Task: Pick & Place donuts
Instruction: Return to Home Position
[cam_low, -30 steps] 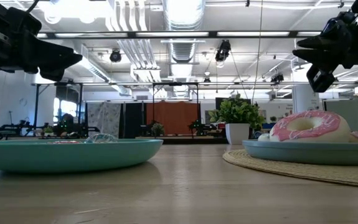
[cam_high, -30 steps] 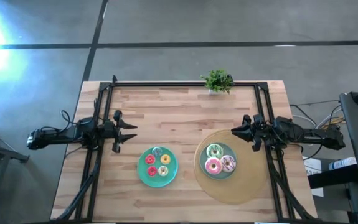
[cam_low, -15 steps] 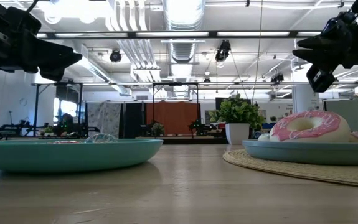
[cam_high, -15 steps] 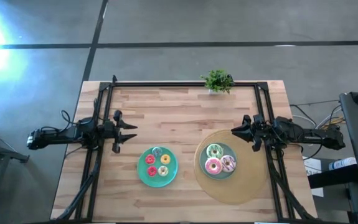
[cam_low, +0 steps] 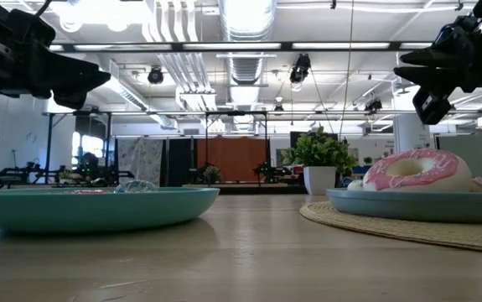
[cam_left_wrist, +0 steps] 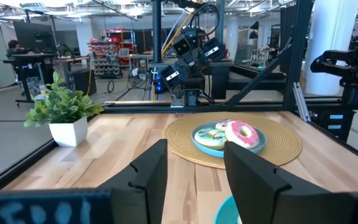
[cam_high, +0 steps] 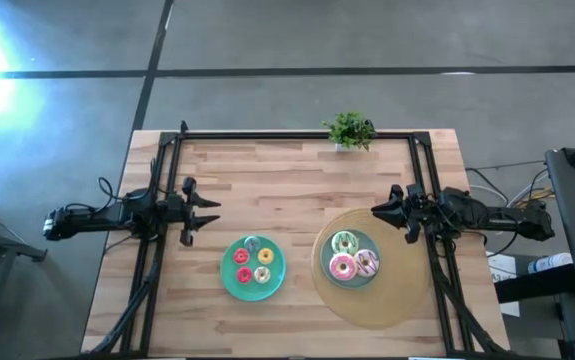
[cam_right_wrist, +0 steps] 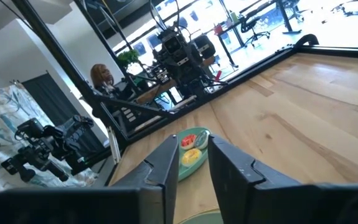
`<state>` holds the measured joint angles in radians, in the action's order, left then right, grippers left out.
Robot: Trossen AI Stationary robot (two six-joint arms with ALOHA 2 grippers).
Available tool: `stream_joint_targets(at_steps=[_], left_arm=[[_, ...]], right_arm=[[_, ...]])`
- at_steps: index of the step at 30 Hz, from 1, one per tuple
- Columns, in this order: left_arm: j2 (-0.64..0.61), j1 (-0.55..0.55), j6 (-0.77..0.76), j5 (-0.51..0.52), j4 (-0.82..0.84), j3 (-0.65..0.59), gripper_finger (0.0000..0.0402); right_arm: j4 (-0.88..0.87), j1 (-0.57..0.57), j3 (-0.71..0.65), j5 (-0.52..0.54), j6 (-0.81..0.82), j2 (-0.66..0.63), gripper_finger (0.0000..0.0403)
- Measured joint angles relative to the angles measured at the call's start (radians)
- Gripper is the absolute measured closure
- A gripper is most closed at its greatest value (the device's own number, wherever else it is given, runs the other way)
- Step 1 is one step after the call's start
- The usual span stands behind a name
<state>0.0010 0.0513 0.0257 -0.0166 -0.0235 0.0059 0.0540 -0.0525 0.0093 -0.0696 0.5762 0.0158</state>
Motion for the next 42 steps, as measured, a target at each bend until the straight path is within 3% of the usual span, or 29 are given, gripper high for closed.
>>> stream_joint_targets(at_steps=[17,32,42], left_arm=[[0.000,0.000,0.000,0.000,-0.003,0.000,0.0269],[0.000,0.000,0.000,0.000,-0.003,0.000,0.0269],[0.000,0.000,0.000,0.000,-0.004,0.000,0.0269]], right_arm=[[0.000,0.000,0.000,0.000,0.000,0.000,0.0335],[0.000,0.000,0.000,0.000,0.000,0.000,0.0319],[0.000,0.000,0.000,0.000,0.000,0.000,0.0333]])
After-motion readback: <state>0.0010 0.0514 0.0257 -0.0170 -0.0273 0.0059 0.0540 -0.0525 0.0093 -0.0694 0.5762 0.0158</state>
